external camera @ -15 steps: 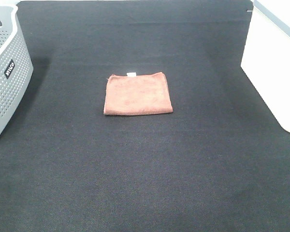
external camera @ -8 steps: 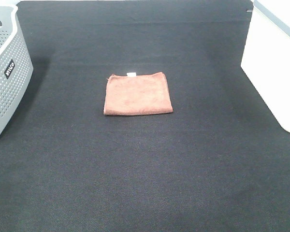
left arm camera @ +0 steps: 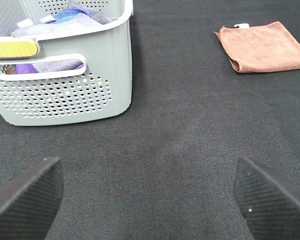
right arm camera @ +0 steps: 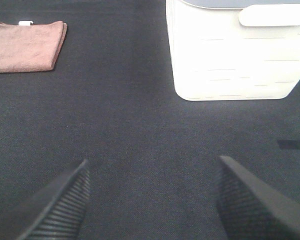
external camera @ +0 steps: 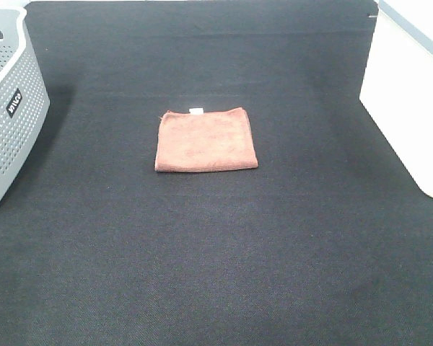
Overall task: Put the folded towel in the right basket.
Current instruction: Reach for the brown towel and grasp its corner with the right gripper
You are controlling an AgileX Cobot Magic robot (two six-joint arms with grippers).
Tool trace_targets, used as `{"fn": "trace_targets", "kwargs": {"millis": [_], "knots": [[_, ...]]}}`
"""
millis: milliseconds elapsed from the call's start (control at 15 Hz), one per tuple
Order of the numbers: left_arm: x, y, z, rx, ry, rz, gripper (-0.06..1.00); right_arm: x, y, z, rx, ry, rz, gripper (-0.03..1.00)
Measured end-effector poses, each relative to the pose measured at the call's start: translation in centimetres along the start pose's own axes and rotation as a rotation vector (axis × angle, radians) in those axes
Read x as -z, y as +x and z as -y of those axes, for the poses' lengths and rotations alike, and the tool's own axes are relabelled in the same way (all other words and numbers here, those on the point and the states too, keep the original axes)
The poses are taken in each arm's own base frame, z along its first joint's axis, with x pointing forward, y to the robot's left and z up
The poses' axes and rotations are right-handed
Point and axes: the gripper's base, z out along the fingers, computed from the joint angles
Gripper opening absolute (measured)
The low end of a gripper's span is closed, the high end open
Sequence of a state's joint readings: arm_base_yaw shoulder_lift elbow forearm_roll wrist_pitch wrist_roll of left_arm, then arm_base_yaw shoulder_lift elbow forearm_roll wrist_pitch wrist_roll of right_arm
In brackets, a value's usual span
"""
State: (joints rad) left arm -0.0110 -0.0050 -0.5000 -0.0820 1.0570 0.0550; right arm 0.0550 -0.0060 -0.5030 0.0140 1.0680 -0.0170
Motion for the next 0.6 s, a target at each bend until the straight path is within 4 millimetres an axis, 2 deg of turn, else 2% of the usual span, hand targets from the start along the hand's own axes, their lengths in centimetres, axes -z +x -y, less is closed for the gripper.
{"fn": "trace_targets", "kwargs": {"millis": [600], "knots": [[0.00, 0.00, 0.00, 0.000, 0.000, 0.000, 0.88, 0.00, 0.00, 0.00, 0.000, 0.000, 0.000, 0.66]]}}
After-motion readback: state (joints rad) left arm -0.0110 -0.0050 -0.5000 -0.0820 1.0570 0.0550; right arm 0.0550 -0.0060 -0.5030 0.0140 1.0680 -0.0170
